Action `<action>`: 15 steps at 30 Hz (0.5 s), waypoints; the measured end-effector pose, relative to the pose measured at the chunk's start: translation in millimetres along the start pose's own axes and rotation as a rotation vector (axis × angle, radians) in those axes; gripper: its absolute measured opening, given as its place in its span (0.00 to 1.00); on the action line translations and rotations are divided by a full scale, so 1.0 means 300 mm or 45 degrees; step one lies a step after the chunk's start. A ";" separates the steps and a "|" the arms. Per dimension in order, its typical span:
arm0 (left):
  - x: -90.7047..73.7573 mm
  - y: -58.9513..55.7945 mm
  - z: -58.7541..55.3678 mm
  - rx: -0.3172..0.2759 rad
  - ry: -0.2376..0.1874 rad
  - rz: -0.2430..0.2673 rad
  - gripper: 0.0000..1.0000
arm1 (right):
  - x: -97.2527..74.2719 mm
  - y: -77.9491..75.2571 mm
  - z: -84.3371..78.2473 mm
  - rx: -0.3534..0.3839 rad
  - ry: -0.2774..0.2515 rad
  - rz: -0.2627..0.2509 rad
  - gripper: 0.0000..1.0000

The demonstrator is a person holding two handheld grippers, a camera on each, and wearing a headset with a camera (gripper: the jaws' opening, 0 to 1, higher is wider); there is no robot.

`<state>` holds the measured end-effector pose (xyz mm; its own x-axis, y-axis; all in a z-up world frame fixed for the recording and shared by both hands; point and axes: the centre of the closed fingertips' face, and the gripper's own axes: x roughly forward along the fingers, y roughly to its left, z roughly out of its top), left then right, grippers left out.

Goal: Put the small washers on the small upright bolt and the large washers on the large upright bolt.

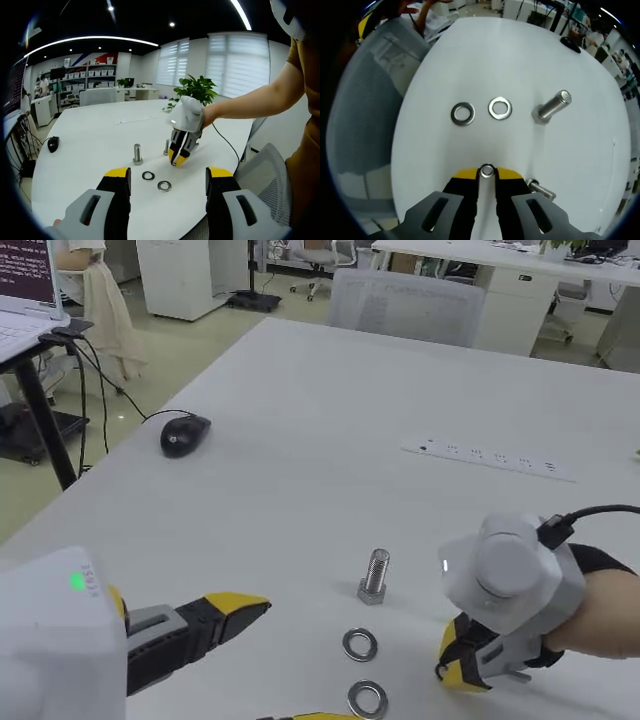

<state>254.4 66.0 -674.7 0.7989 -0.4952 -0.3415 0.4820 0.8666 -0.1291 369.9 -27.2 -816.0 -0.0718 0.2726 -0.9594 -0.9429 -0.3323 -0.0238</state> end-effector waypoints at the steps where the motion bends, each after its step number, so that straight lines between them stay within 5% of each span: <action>1: 0.001 0.000 0.001 0.001 0.000 -0.001 0.60 | -0.009 -0.002 -0.007 0.008 -0.002 -0.002 0.13; 15: 0.022 -0.018 0.008 0.010 0.004 -0.031 0.59 | -0.146 -0.081 -0.084 0.056 0.008 -0.118 0.13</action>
<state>258.0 57.8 -674.0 0.7854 -0.5162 -0.3415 0.5044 0.8536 -0.1301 404.2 -53.7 -780.5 0.0182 0.2947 -0.9554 -0.9587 -0.2662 -0.1004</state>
